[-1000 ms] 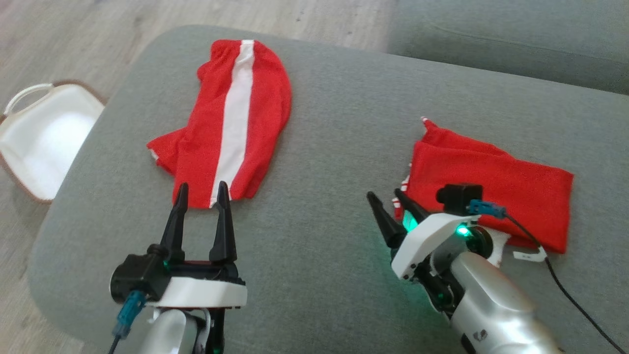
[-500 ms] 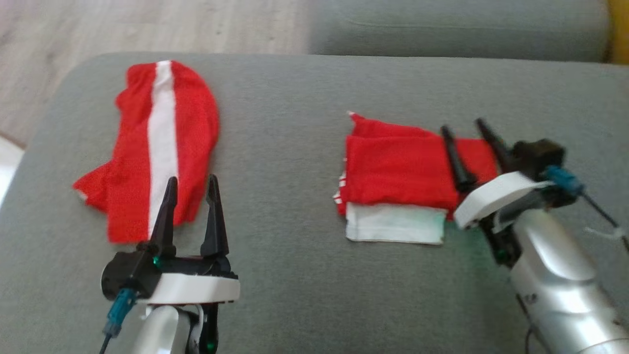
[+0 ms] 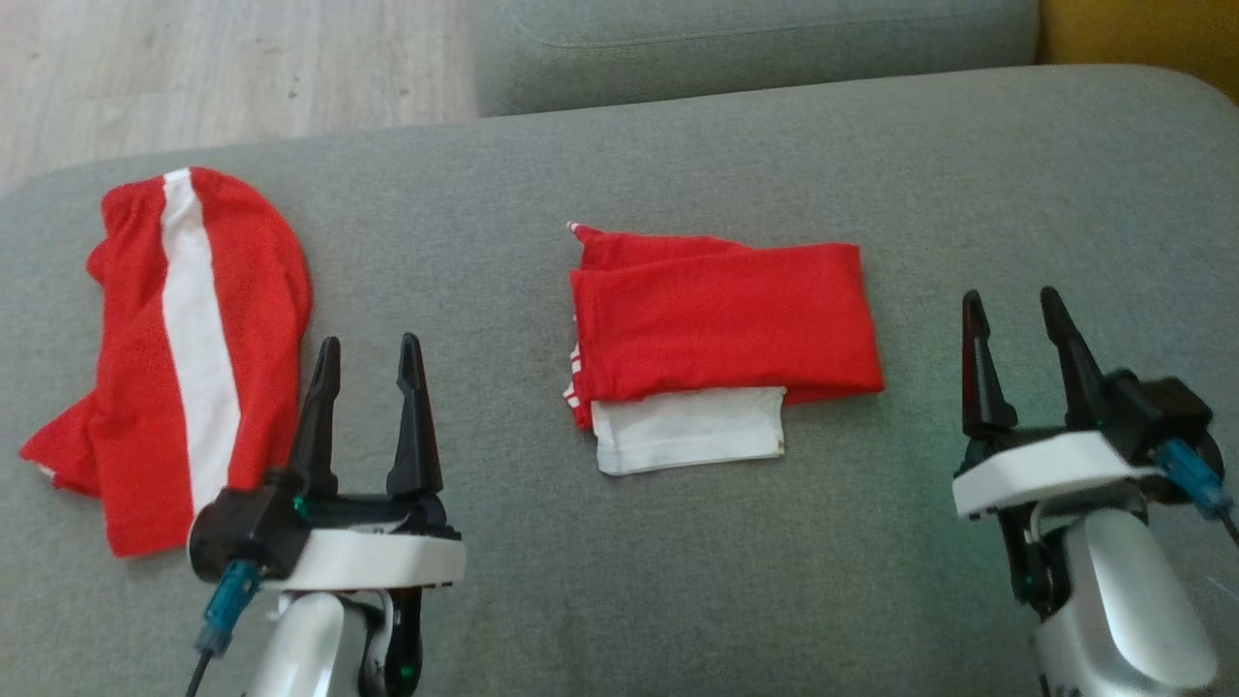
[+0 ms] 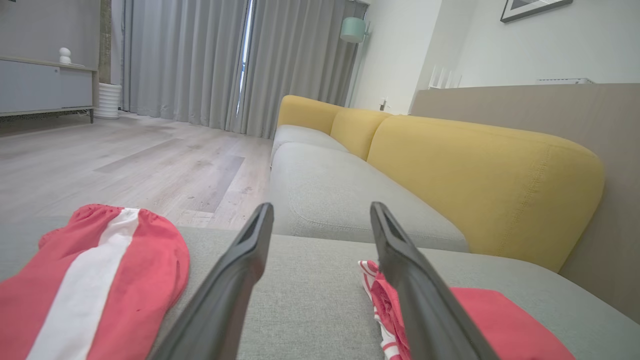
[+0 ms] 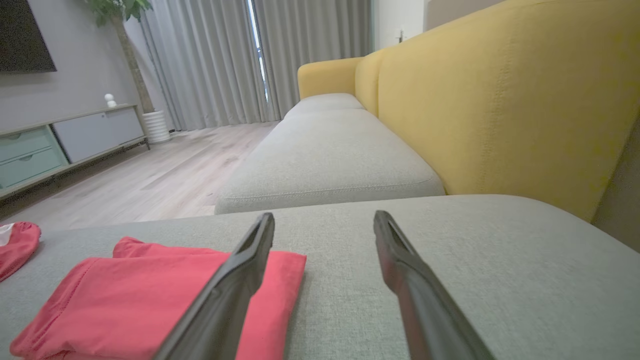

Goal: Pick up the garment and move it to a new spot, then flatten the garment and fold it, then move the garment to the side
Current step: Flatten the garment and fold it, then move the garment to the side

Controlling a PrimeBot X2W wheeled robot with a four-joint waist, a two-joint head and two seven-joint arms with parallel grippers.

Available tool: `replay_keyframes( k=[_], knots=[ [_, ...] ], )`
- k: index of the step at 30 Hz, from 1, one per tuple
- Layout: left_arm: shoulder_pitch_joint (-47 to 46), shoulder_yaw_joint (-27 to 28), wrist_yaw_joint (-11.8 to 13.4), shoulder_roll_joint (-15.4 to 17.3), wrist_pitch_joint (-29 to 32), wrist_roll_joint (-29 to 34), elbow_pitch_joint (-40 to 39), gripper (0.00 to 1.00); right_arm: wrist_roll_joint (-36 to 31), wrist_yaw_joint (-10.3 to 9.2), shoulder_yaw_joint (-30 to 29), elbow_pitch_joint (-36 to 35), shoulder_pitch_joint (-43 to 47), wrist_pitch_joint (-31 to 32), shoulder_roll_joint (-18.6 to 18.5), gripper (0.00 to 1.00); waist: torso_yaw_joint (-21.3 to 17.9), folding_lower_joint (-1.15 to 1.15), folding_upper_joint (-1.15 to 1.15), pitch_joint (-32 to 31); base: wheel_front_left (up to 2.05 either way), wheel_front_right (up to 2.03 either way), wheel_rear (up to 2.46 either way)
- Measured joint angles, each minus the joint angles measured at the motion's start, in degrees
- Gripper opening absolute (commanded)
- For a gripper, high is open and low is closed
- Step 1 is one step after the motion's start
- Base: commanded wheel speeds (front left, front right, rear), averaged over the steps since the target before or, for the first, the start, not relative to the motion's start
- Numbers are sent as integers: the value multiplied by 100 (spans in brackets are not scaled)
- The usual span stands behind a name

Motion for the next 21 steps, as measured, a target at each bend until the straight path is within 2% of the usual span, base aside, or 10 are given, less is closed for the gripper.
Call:
replay_keyframes(
  k=[7, 21],
  knots=[
    [4, 21, -30, 0, 0, 0, 44, 100, -33, 0, -223, -481, 400, 0, 116, 100, -120, 0, 0, 97, 0, 0, 0],
    [-5, 3, -31, 0, 0, -1, 60, 100, -25, 0, -232, -577, 400, 0, 171, 100, 39, 0, 0, 215, 0, 0, 0]
  ],
)
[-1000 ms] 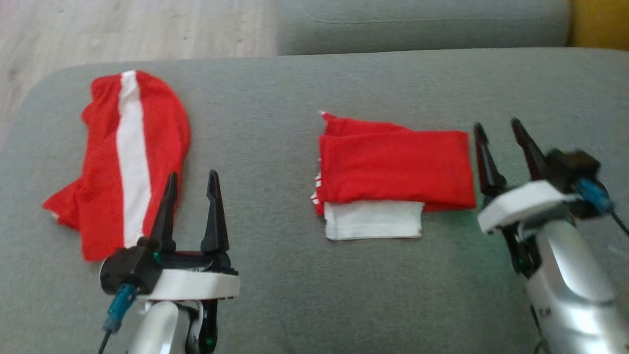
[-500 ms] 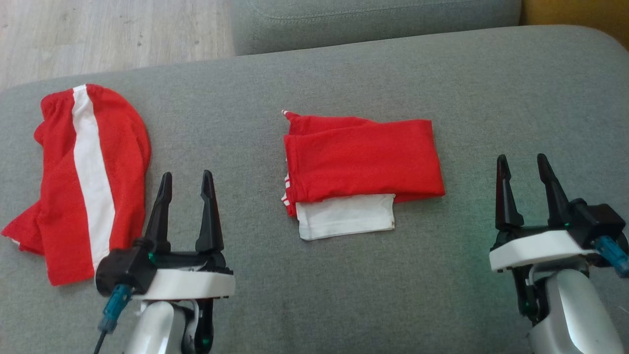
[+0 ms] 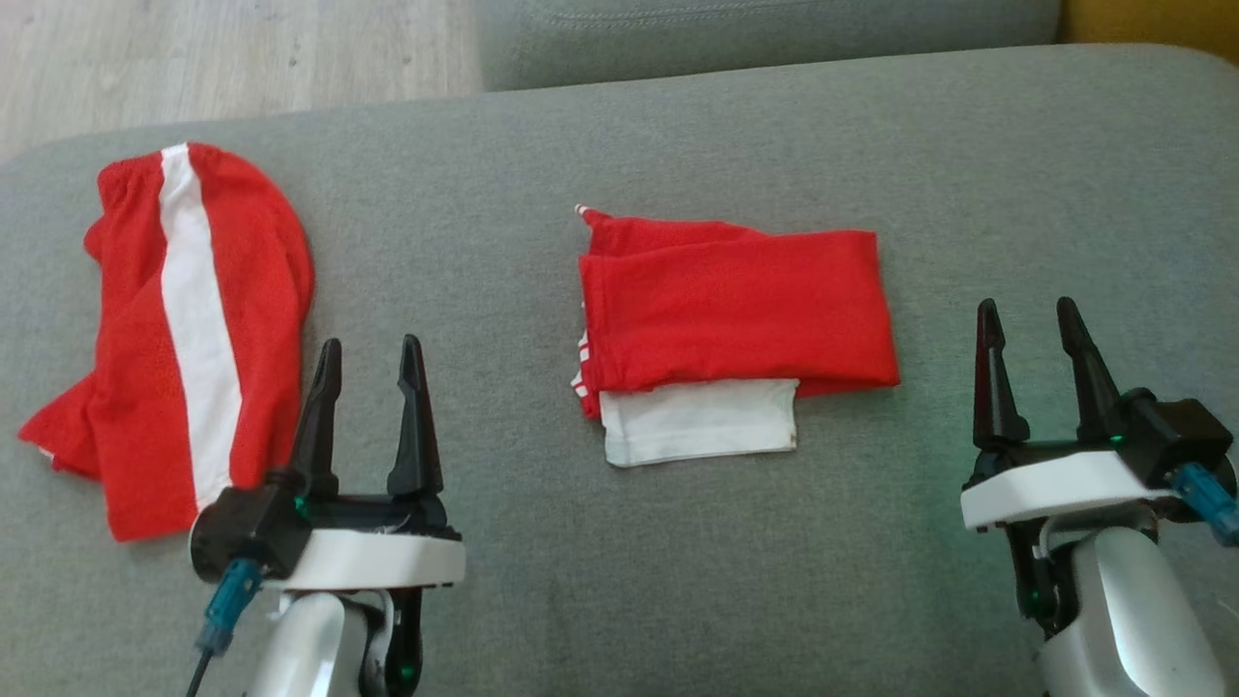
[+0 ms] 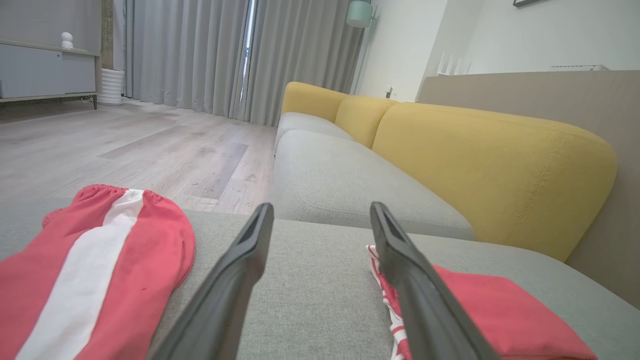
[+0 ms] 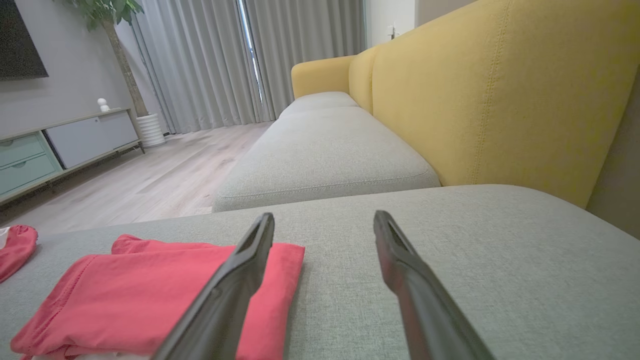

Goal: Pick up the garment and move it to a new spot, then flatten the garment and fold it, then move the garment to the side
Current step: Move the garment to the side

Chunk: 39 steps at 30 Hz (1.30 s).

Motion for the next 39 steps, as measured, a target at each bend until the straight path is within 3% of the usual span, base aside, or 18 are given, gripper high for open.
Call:
replay_keyframes(
  k=[9, 18, 27, 29, 30, 32, 39],
  knots=[
    [-138, -167, -15, -1, 0, -1, -57, 100, -229, 0, -62, 154, -369, 249, 2, 100, 205, 0, 0, 331, 0, 0, 0],
    [-296, -426, 11, -2, 0, -62, -73, 100, -277, 0, -148, 1288, -1029, 922, -1, 100, 495, 0, 0, 685, 0, 0, 0],
    [-456, -597, 42, -3, 0, -119, -73, 100, -221, 0, -118, 2069, -1486, 1141, -7, 100, 740, 0, 0, 866, 0, 0, 0],
    [-514, -620, 45, -3, 0, -119, -74, 100, -268, 0, -131, 2234, -1663, 1136, -35, 91, 782, 0, 0, 925, 0, 0, 0],
    [-522, -628, 69, -3, 0, -119, -74, 100, -268, 1, -130, 2273, -1713, 1135, -40, 74, 787, 0, 0, 941, 0, 0, 0],
    [-533, -630, 86, -3, 0, -119, -75, 100, -261, 1, -103, 2382, -1803, 1107, -40, 0, 777, 0, 0, 963, 0, 0, 0],
    [-612, -610, 85, -4, 0, -87, -116, 100, -706, 1, 37, 2513, -1907, 704, 0, 0, 562, 0, 0, 953, 0, 0, 0]
  ],
)
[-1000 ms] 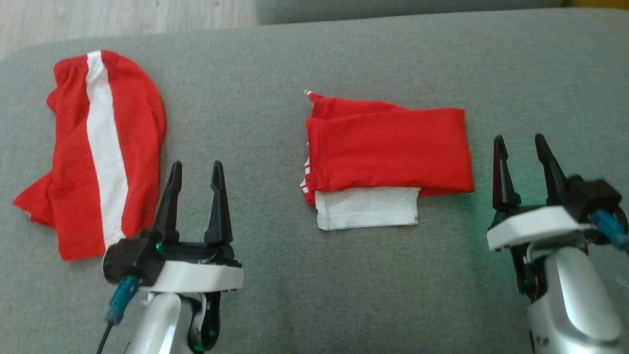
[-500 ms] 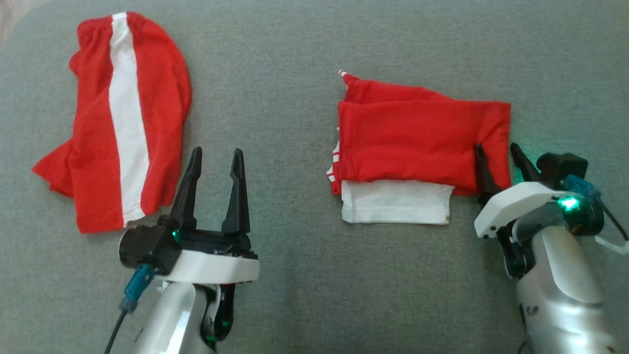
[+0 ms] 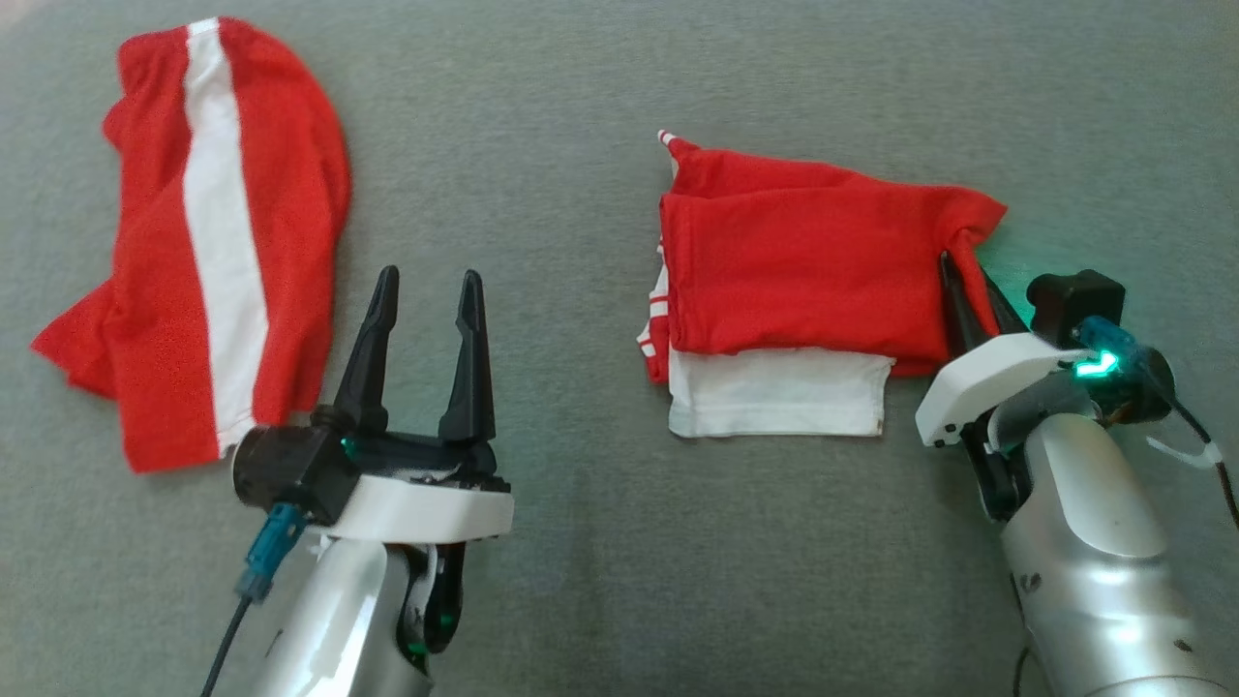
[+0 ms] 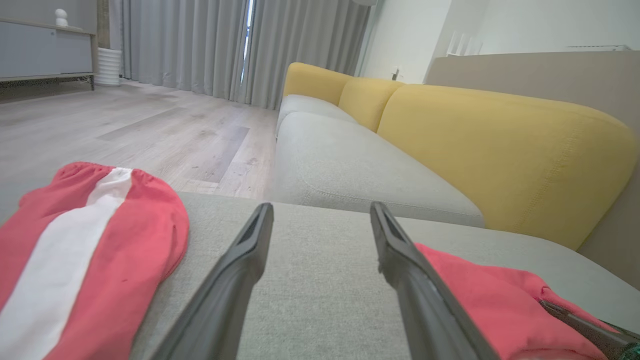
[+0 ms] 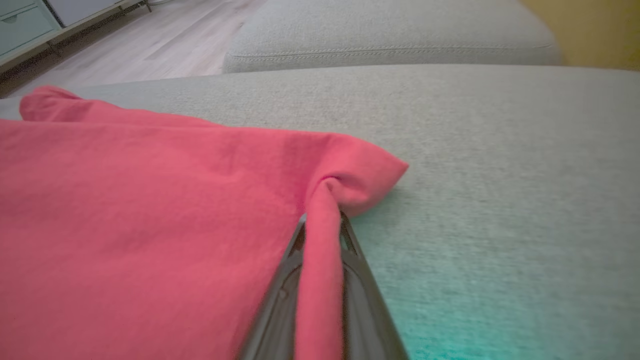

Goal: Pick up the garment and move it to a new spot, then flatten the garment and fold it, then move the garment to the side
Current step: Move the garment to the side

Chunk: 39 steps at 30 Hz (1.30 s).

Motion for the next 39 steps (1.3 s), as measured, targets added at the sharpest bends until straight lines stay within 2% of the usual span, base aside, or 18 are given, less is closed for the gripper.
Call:
replay_keyframes(
  k=[4, 8, 13, 19, 22, 29, 38, 39],
  knots=[
    [-1, 52, -3, 0, 0, 86, -5, 100, -331, 0, 15, -55, 1, -193, -20, 0, -207, 0, 0, -42, 0, 0, 0],
    [-52, 65, -8, 0, 0, 148, -5, 100, -544, 0, 247, -245, -5, -290, -297, 0, -472, -1, 0, -81, 0, 0, 0],
    [-240, -63, -8, -1, 0, 278, -89, 100, -558, 0, 580, -400, -185, -274, -933, 0, -853, 0, 0, -136, 0, 0, 0],
    [-458, -443, 0, -5, -1, 261, -226, 100, -335, 0, 836, -371, -510, -172, -1957, 0, -1213, -1, 0, -127, 0, 0, 0],
    [-618, -588, 3, -5, -1, 261, -297, 100, -211, 0, 865, -194, -752, -172, -2369, 0, -1244, 0, 0, 6, 0, 0, 0],
    [-856, -777, 33, -5, -1, 263, -346, 100, -192, 0, 683, 304, -1324, -175, -2889, 0, -1166, 0, 0, 342, 0, 0, 0],
    [-942, -777, 22, -4, -1, 288, -346, 100, -311, 0, 349, 782, -1638, -233, -2997, 0, -1001, 1, 0, 625, 0, 0, 0],
    [-942, -767, 5, -4, -2, 288, -346, 100, -311, 0, 276, 827, -1682, -309, -2975, 90, -979, 0, 0, 648, 0, 0, 0]
  ],
)
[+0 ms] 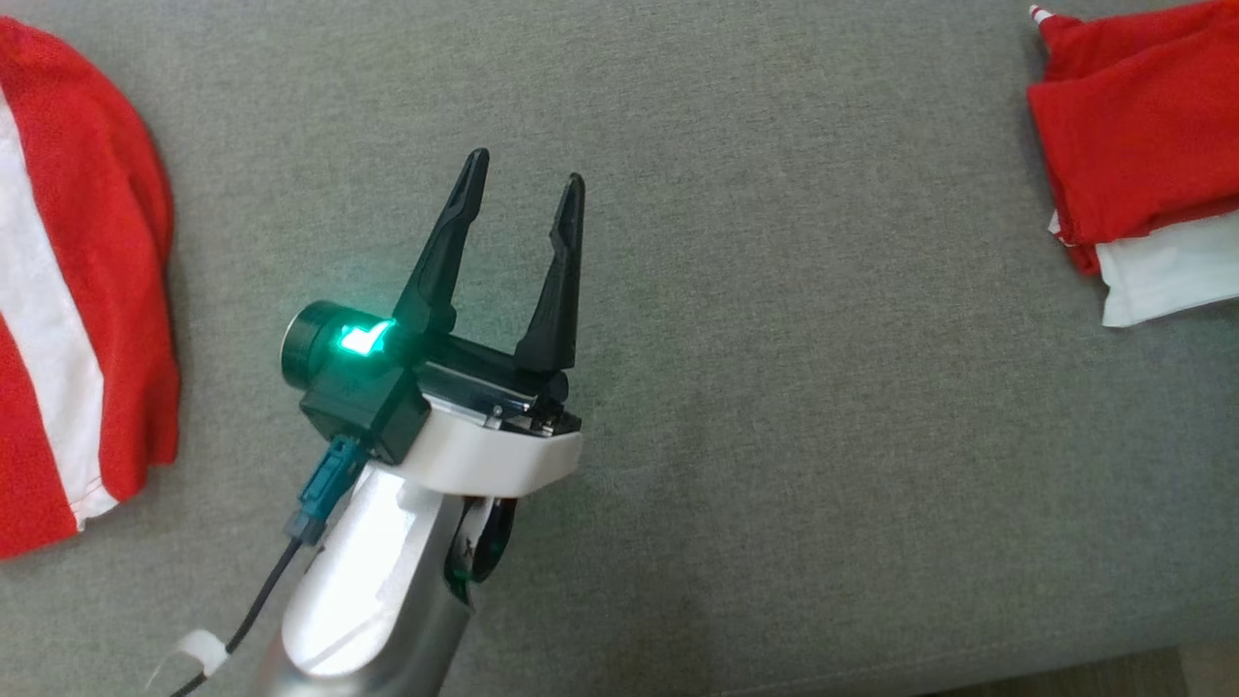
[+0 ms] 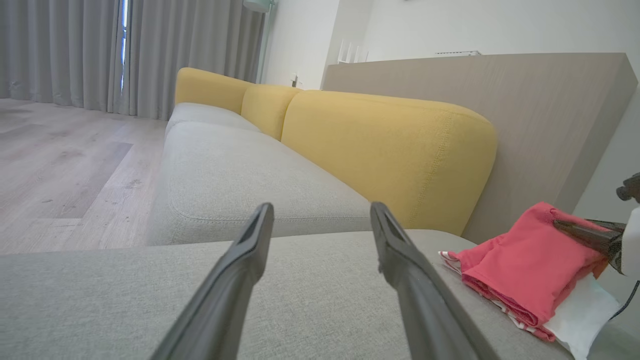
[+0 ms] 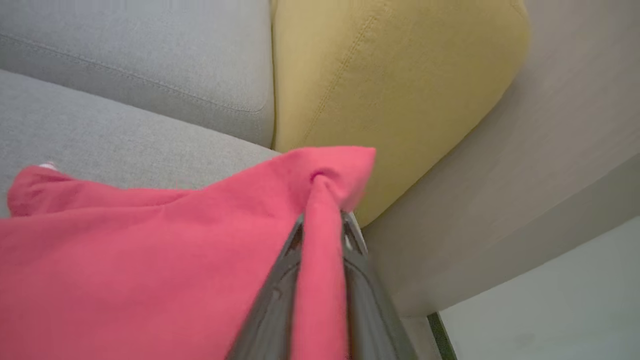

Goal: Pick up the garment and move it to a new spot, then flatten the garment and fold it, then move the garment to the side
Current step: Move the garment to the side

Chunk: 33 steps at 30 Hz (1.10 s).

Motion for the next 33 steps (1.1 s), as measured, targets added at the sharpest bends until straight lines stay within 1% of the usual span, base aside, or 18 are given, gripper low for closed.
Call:
replay_keyframes(
  k=[1, 8, 12, 16, 21, 26, 29, 33],
  knots=[
    [0, 9, -4, 0, 1, 0, 1, 100, 0, 0, -25, 22, -22, -36, 10, 100, 7, 0, 0, 3, 0, 0, 0],
    [5, 147, -5, -1, 0, 0, 23, 100, -146, 0, -245, 93, -97, -199, 170, 100, 24, 0, 0, -165, 0, 0, 0],
    [39, 278, 3, -5, 0, -20, 22, 100, -151, 0, -293, -97, -81, -308, 377, 100, 21, -1, 0, -368, 0, 0, 0],
    [204, 469, 45, -7, 0, -59, 22, 100, -103, 0, -260, -478, 34, -359, 709, 100, 23, -1, 0, -651, 0, 0, 0],
    [666, 751, 48, -4, 0, -112, 24, 100, 185, 0, -189, -1155, 555, -389, 1094, 100, 47, -2, 0, -1066, 0, 0, 0],
    [1001, 1076, 44, -4, 0, -99, 36, 100, 586, 0, -336, -1872, 1086, -396, 1648, 100, 89, -2, 0, -1436, 0, 0, 0],
    [1254, 1174, -10, -1, 0, -101, 42, 100, 746, 0, -353, -2257, 1521, -396, 1947, 100, 122, -2, 0, -1644, 0, 0, 0],
    [1614, 1273, -11, 3, 0, -102, 73, 100, 881, 0, -422, -2665, 2184, -394, 2418, 100, 167, -2, 0, -1882, 0, 0, 0]
  ],
)
